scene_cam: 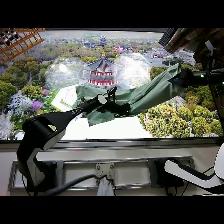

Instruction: Fold the clothes and pants, and hang the long-sleeved shirts on hangers.

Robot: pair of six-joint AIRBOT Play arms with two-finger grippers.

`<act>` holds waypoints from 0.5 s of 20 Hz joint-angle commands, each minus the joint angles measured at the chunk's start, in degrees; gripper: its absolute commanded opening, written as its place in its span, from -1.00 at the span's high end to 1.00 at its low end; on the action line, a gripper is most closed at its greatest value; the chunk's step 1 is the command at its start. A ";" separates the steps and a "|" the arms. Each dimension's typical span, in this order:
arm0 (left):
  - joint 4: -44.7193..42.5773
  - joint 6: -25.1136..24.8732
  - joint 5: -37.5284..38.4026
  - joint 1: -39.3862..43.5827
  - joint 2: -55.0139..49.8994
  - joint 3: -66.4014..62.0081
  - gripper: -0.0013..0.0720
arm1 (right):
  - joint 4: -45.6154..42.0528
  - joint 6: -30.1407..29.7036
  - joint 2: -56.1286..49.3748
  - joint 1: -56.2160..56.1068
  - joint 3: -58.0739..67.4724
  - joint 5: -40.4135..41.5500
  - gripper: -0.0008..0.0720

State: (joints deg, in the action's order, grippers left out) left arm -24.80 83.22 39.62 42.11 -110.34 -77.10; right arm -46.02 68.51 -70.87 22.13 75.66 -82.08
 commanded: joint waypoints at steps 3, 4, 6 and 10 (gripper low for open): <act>0.20 -0.02 0.61 0.04 0.20 0.02 0.95 | 0.85 0.02 0.04 0.02 0.04 0.07 0.92; 0.98 -0.07 1.62 0.00 0.52 0.02 0.94 | 0.85 0.02 0.04 0.00 0.04 -0.07 0.92; 2.01 -0.11 4.07 -0.74 2.01 0.02 0.94 | 0.79 0.00 0.04 0.00 0.04 -0.74 0.92; 2.16 -6.58 13.35 -6.14 8.83 0.02 0.94 | 0.76 0.02 0.04 -0.04 0.04 -1.22 0.92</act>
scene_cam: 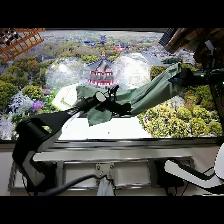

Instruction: Fold the clothes and pants, and hang the long-sleeved shirts on hangers.

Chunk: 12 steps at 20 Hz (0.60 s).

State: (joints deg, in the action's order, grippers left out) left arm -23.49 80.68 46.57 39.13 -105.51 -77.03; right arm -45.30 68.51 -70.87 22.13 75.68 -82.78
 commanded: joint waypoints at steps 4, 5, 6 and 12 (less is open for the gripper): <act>0.81 -10.73 15.30 -15.19 13.94 -0.04 0.94 | -0.24 0.92 0.02 -2.45 0.02 0.15 0.92; 0.79 -11.15 16.33 -19.26 16.37 -0.04 0.94 | -0.33 1.22 0.02 -4.22 0.02 0.96 0.92; 0.79 -11.15 17.22 -23.17 18.38 -0.04 0.94 | -0.52 1.38 0.02 -6.25 0.02 1.81 0.92; -7.93 -11.04 26.27 -46.12 28.52 1.18 0.94 | -0.63 6.21 -0.02 -18.10 0.02 9.01 0.92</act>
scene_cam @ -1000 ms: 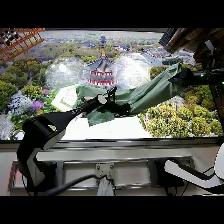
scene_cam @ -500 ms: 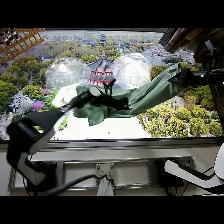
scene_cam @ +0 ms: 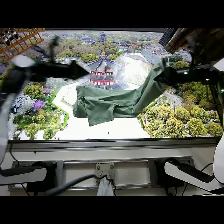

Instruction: Fold the clothes and pants, and hang the long-sleeved shirts on hangers.

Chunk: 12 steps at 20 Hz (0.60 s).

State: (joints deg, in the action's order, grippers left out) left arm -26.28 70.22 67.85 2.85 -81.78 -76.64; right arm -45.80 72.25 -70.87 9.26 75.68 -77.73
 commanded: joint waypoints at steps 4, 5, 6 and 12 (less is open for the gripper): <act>-13.62 -0.11 5.31 -21.11 13.73 7.56 0.94 | -0.94 5.75 -1.09 -16.09 0.04 12.24 0.92; -14.62 -0.17 5.25 -23.65 16.52 10.49 0.94 | -0.98 6.62 -2.27 -18.93 0.02 14.32 0.92; -14.82 -0.11 4.48 -25.92 19.45 13.79 0.94 | -0.90 7.08 -4.00 -22.10 0.04 16.74 0.92; -14.86 0.11 0.33 -28.61 30.45 30.25 0.94 | 0.37 10.21 -22.05 -40.06 9.55 28.46 0.92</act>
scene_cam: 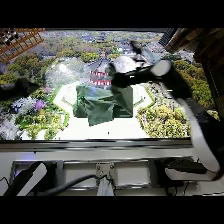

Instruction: Fold the clothes and pants, and hang the long-sleeved shirts on hangers.

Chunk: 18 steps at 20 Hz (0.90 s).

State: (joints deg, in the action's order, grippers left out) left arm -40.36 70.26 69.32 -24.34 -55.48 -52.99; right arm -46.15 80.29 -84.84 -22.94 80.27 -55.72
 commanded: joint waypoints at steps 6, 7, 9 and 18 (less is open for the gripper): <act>-0.76 0.24 -1.81 -1.49 5.18 9.92 0.94 | 1.62 8.37 -28.17 -17.79 23.34 5.81 0.91; -0.76 0.24 -1.86 -1.49 5.18 9.92 0.94 | 1.95 9.07 -30.18 -18.16 24.98 5.88 0.84; -0.76 0.24 -1.86 -1.49 5.18 9.92 0.94 | 4.24 9.09 -32.02 -18.23 26.23 6.08 -0.21; 3.52 0.22 -1.79 -1.49 5.18 9.92 0.94 | -13.53 11.96 -21.73 -8.61 26.18 -13.00 -0.20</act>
State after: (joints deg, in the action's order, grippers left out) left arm -38.44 70.52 67.48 -25.76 -50.35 -43.11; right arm -48.38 90.13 -110.30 -35.05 106.26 -60.75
